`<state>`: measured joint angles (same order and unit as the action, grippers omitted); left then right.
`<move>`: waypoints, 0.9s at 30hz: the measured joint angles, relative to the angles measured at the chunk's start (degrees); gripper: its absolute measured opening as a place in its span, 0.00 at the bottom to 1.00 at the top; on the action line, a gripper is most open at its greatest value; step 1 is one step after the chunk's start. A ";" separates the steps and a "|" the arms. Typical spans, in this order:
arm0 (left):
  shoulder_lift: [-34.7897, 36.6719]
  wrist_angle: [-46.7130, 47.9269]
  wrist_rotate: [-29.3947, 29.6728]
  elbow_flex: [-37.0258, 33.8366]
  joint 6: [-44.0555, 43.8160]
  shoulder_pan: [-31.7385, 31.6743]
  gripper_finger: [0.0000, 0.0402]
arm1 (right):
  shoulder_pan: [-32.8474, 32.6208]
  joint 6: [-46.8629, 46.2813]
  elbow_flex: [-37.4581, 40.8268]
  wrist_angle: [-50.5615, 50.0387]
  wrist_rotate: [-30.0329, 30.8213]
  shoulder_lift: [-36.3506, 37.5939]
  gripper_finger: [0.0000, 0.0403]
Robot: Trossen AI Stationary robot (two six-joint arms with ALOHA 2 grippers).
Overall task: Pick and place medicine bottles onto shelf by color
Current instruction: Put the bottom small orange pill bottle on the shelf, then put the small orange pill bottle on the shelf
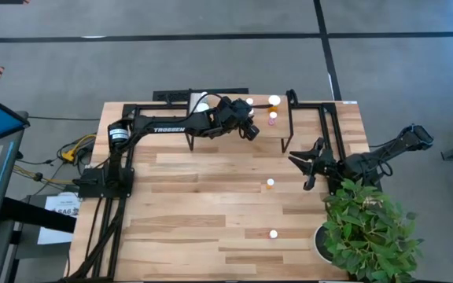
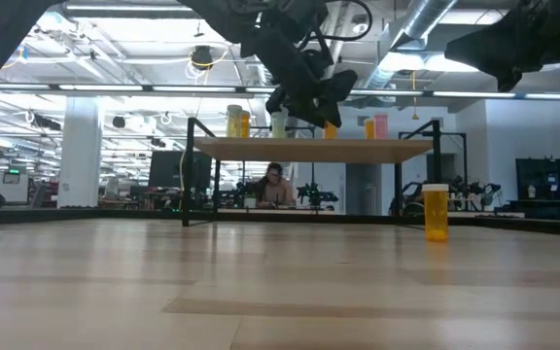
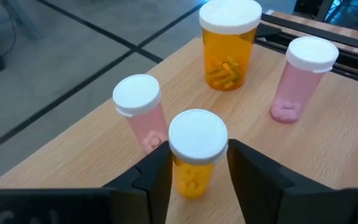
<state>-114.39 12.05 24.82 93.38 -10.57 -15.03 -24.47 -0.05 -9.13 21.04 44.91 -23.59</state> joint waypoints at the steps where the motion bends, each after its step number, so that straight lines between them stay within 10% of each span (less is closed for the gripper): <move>1: 0.00 0.02 -0.07 0.00 0.35 0.00 0.36 | 0.02 0.00 0.02 0.00 0.00 0.00 0.25; 27: -0.26 9.46 0.57 7.32 3.86 0.21 0.39 | 0.02 -0.42 0.02 -0.48 0.00 0.02 0.25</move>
<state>-114.65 21.52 25.39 100.71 -6.70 -14.81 -24.45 -0.47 -9.11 20.56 44.90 -23.58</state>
